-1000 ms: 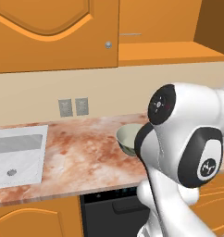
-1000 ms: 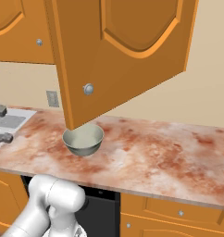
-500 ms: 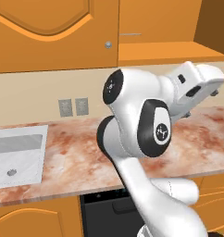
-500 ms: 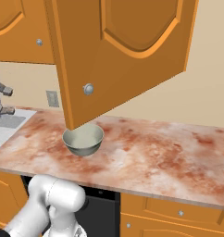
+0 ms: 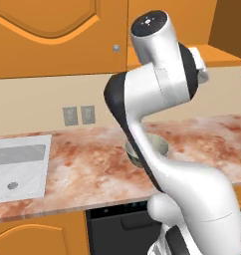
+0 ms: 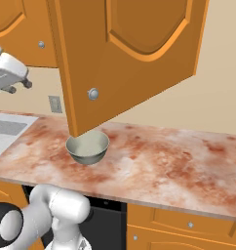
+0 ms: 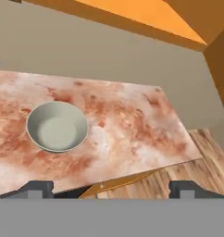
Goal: Open the cabinet and setup a tea strainer by placing it in the bowl upright.
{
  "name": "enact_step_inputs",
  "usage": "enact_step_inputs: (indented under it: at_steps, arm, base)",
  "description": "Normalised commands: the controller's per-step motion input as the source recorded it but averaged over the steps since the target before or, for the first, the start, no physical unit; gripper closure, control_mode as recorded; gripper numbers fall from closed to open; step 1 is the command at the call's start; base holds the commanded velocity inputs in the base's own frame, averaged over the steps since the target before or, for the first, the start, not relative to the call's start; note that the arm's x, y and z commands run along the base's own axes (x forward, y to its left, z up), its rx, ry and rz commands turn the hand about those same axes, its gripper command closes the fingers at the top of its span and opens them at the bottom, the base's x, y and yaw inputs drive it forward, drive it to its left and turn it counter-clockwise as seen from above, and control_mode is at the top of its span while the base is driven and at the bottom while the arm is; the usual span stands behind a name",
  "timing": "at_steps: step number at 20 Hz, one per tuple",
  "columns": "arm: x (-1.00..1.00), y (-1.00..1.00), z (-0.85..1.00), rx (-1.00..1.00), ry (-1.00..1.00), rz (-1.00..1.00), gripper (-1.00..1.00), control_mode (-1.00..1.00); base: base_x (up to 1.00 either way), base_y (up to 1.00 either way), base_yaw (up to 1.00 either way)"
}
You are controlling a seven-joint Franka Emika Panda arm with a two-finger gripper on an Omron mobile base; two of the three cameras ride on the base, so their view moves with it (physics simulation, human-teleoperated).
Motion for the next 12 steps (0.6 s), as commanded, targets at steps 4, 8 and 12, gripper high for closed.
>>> enact_step_inputs:
  at_steps: [4,8,12]
  arm:
    - [0.93,0.35,0.0,0.68,-0.01,0.35,-1.0,-1.0]
    - [0.55,0.18,0.0,0.6,-0.25,0.33,-1.0,-1.0]
    - [0.33,0.34,0.02,0.09,-0.46,0.08,-1.0,-1.0]
  base:
    - [0.0,0.0,0.0]
    - [0.0,0.0,0.0]
    - [0.0,0.0,0.0]
